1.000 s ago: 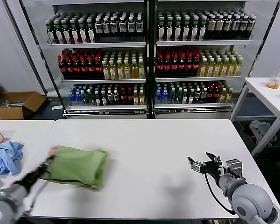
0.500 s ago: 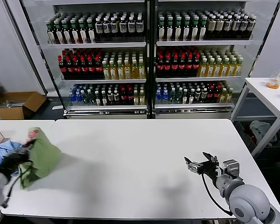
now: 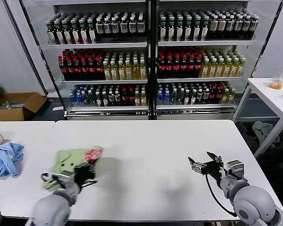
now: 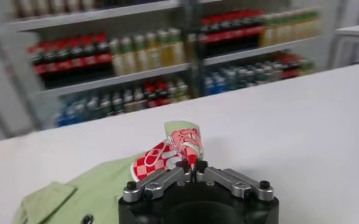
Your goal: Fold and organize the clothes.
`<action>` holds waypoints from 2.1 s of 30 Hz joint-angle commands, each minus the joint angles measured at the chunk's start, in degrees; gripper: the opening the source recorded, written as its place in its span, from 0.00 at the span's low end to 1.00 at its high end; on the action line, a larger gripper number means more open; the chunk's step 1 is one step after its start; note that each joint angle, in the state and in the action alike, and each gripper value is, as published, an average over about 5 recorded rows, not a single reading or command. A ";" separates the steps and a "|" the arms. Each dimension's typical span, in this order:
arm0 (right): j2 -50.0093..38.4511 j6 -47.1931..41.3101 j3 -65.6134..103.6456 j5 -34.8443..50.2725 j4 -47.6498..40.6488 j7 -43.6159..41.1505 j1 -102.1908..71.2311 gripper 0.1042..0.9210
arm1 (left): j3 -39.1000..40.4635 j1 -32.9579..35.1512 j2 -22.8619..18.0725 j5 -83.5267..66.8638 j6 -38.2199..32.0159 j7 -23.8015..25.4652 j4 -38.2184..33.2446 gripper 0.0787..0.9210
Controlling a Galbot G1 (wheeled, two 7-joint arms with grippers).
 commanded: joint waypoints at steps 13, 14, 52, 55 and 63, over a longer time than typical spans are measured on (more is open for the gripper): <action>0.32 -0.02 1.62 -0.26 -0.02 -0.70 -0.66 0.88 | 25.88 -16.87 -7.90 8.02 -10.92 5.05 11.05 0.05; 0.39 -0.01 1.46 -0.18 -0.04 -0.83 -0.48 0.88 | 25.88 -16.16 -7.90 7.58 -11.89 4.74 10.44 0.06; 32.61 4.96 -28.89 7.45 -28.36 10.94 25.69 0.87 | -12.19 17.17 -11.70 -2.87 -20.51 -2.93 -8.67 0.88; 32.71 5.53 -28.46 7.43 -29.18 11.29 25.87 0.80 | -12.05 17.20 -11.61 -2.82 -20.47 -2.96 -8.69 0.88; 32.86 5.15 -27.65 5.69 -32.41 11.29 27.40 0.52 | -11.81 17.00 -11.32 -2.81 -20.47 -3.10 -7.88 0.88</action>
